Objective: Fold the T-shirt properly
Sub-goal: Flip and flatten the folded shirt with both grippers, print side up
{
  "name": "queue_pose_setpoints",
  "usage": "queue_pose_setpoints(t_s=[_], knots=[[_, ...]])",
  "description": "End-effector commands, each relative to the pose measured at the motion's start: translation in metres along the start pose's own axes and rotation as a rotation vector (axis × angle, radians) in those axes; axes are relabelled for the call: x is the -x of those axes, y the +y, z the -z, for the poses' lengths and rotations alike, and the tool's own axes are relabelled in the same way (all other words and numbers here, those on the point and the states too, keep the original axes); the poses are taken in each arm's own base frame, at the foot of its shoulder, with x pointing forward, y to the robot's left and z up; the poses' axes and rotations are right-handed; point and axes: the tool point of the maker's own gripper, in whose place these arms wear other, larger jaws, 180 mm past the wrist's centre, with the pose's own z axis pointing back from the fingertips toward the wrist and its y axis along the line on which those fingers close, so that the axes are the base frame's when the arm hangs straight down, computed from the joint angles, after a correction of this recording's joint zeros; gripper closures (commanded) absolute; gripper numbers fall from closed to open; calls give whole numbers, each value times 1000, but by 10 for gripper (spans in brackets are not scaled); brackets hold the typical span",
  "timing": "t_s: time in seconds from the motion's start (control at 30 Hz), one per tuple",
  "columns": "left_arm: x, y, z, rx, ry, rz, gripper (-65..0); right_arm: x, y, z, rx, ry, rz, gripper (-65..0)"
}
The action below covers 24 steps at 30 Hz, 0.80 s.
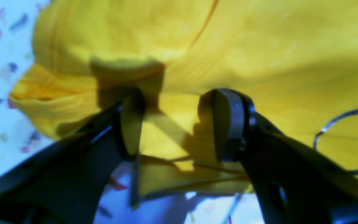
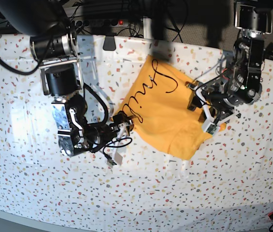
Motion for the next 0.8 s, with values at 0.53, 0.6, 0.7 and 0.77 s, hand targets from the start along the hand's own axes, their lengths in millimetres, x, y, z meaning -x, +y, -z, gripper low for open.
queue_pose_setpoints(t_s=[0.53,0.6,0.7,0.77], knots=[[-70,-51,33,147,-138,-55,-344,23,19,-34,-1,-64,-86,-310],[-74,-69,37,175,-129,-8,-344,28,22,-33,-4,-61,-87,-310],[-78,-90,43,195,-105,97,-344,40,28,-30,-12,-47,-81,-310],[-85,-100,45,196,-106,127,-344,51,33,-27,-20,-35,-76,-310]])
